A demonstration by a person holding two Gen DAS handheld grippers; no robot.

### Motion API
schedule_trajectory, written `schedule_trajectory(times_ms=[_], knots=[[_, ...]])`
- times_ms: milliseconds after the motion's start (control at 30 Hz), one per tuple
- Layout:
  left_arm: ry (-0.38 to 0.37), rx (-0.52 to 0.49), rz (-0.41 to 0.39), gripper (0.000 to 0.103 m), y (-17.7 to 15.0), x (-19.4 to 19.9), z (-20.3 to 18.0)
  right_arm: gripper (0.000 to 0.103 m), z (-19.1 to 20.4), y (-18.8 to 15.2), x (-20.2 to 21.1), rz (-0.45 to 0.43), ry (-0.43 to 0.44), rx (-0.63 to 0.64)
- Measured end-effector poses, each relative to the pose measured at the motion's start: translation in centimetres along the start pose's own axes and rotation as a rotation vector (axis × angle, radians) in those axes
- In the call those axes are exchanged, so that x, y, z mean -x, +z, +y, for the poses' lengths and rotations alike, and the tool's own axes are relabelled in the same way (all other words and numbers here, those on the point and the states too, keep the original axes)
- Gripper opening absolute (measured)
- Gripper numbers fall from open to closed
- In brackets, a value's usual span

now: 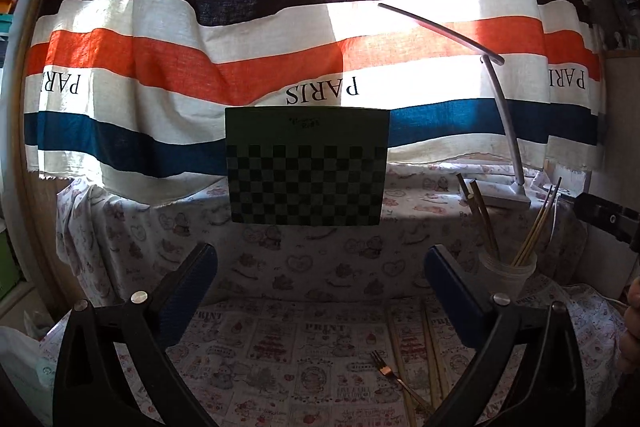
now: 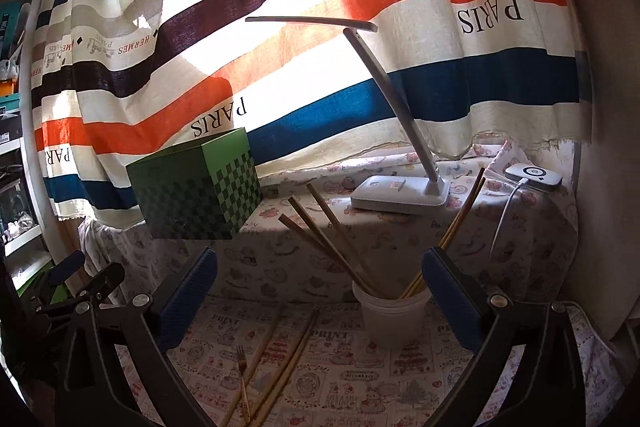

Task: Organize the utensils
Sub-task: 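Withdraw both open tools from the cup, then lower the right tool onto the metal fork and close on its handle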

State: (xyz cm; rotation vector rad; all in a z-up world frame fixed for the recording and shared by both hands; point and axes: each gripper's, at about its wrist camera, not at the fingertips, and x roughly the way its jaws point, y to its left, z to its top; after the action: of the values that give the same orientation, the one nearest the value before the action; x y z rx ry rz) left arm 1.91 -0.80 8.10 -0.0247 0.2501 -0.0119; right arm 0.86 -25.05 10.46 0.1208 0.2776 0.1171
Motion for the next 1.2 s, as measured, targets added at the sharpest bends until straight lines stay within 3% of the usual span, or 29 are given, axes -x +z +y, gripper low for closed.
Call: schedule_trajectory(times_ms=[167, 333, 400, 600, 767, 833, 967, 1033, 1067, 1100, 1200], knots=[[-0.020, 0.030, 0.092, 0.102, -2.0, -1.5, 0.9, 0.103, -0.3, -2.3, -1.1, 0.040, -0.046, -0.021], [0.004, 0.080, 0.189, 0.102, -3.8, -3.4, 0.7, 0.103, -0.4, -3.9, -2.6, 0.146, 0.036, -0.066], [0.040, 0.067, 0.223, 0.102, -4.7, -4.3, 0.5, 0.103, -0.1, -4.5, -3.2, 0.179, 0.056, -0.057], [0.095, -0.008, 0.238, 0.102, -6.1, -5.7, 0.1, 0.103, 0.7, -6.2, -4.9, 0.215, -0.015, 0.016], [-0.003, 0.048, 0.365, 0.102, -6.0, -6.9, 1.0, 0.103, 0.9, -8.2, -7.0, 0.330, 0.001, -0.015], [-0.004, 0.071, 0.349, 0.102, -5.8, -6.7, 1.4, 0.103, 1.0, -8.9, -7.7, 0.389, 0.054, -0.052], [0.068, 0.023, 0.316, 0.102, -5.7, -6.7, 1.2, 0.103, 1.1, -9.7, -8.0, 0.423, 0.103, -0.077], [0.050, 0.038, 0.330, 0.102, -5.9, -6.9, 1.3, 0.103, 1.4, -9.9, -8.1, 0.428, 0.125, -0.072], [0.044, 0.043, 0.339, 0.102, -6.0, -7.0, 1.4, 0.101, 1.7, -10.1, -8.3, 0.431, 0.122, -0.053], [0.045, 0.042, 0.340, 0.102, -6.1, -7.0, 1.3, 0.091, 2.1, -10.3, -8.4, 0.439, 0.123, -0.025], [0.054, 0.017, 0.316, 0.102, -6.3, -6.9, 0.9, 0.075, 3.0, -10.5, -8.4, 0.460, 0.166, 0.047]])
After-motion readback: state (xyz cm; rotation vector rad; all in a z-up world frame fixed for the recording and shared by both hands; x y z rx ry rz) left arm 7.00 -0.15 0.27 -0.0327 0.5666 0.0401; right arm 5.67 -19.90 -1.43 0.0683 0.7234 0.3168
